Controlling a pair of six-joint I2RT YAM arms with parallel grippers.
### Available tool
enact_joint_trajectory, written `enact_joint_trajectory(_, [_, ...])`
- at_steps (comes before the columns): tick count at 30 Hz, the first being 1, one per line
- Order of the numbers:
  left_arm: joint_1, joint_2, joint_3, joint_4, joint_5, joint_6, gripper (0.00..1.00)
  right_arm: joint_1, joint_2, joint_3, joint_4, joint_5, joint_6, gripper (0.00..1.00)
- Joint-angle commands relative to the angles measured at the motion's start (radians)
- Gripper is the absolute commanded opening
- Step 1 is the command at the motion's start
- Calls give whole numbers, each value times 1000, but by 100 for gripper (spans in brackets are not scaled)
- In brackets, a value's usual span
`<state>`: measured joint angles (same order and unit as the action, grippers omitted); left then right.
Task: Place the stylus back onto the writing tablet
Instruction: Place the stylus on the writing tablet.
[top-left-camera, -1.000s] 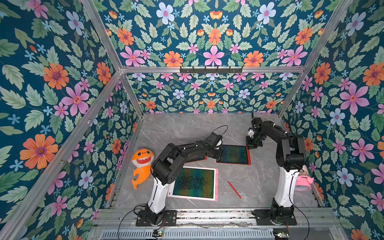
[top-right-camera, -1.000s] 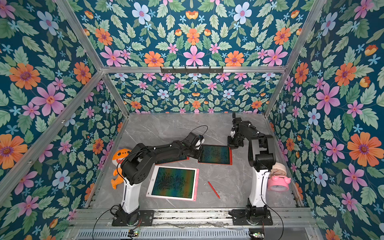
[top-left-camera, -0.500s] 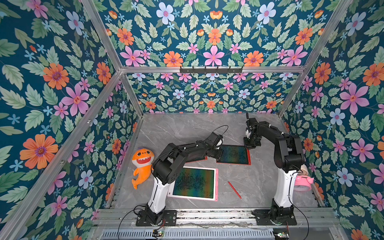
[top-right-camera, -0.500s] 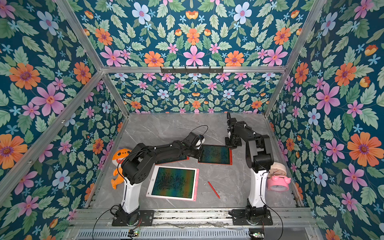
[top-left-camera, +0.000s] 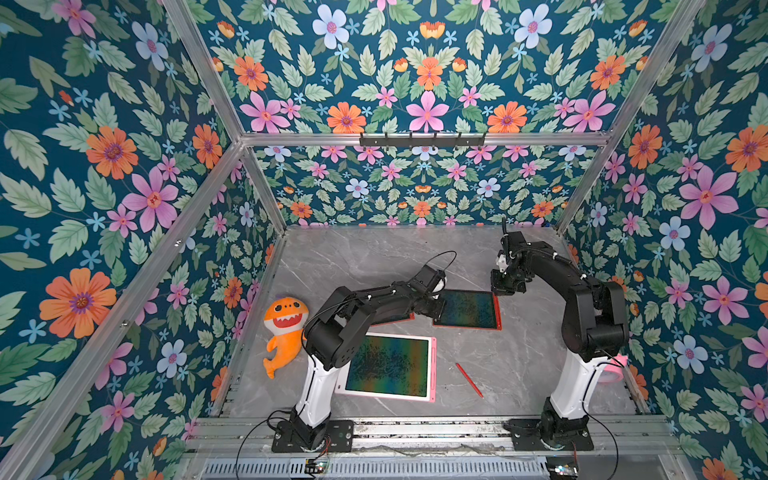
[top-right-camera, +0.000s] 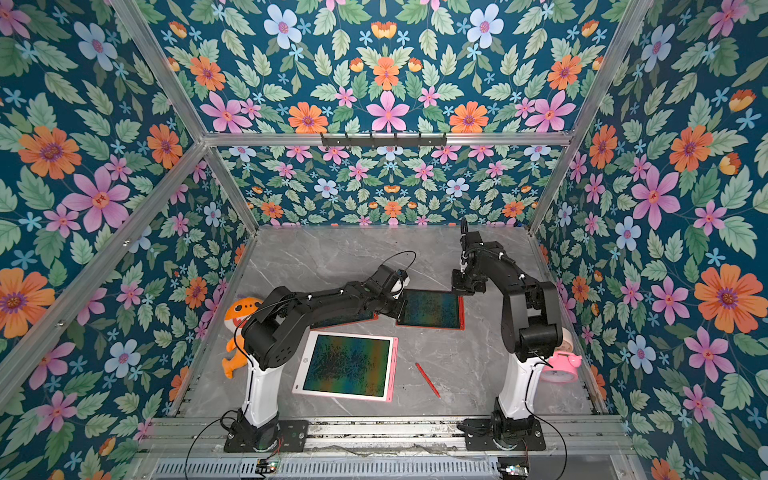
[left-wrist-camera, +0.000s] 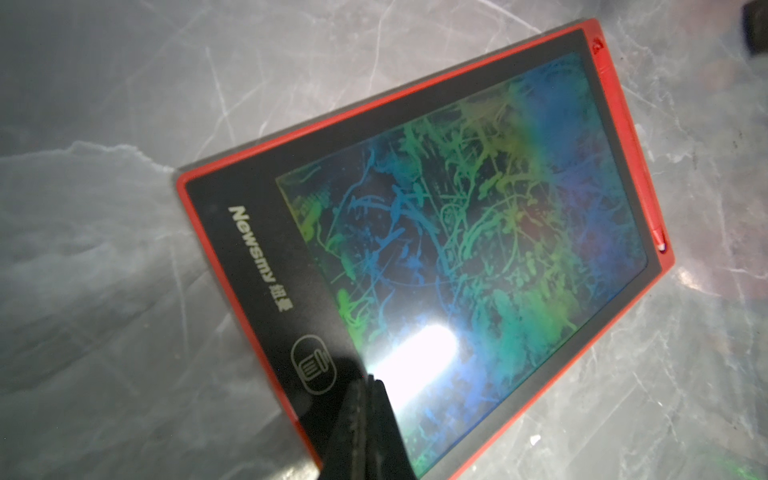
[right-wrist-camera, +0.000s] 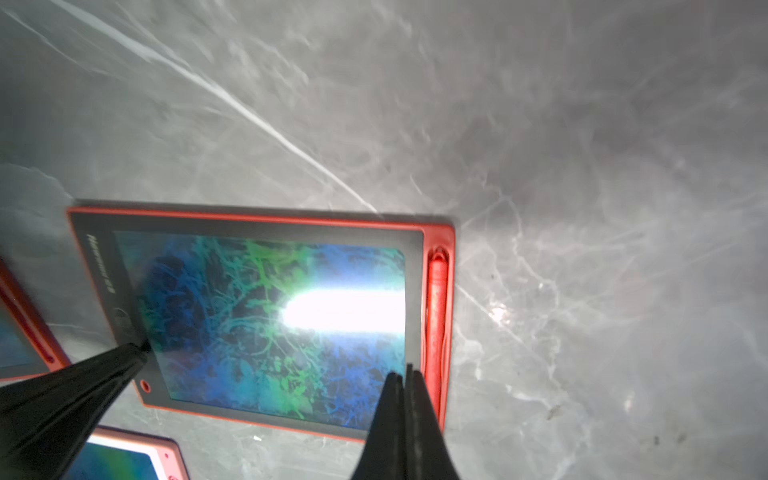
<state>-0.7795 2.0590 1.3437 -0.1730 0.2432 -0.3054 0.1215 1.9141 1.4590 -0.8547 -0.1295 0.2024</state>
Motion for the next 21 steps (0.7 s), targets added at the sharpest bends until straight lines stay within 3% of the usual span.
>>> enact_joint_trajectory(1, [0, 0, -5, -53, -15, 12, 4, 0, 0, -29, -24, -19, 14, 0])
enact_joint_trajectory(21, [0, 9, -2, -55, -14, 11, 3, 1, 93, -90, -18, 47, 20, 0])
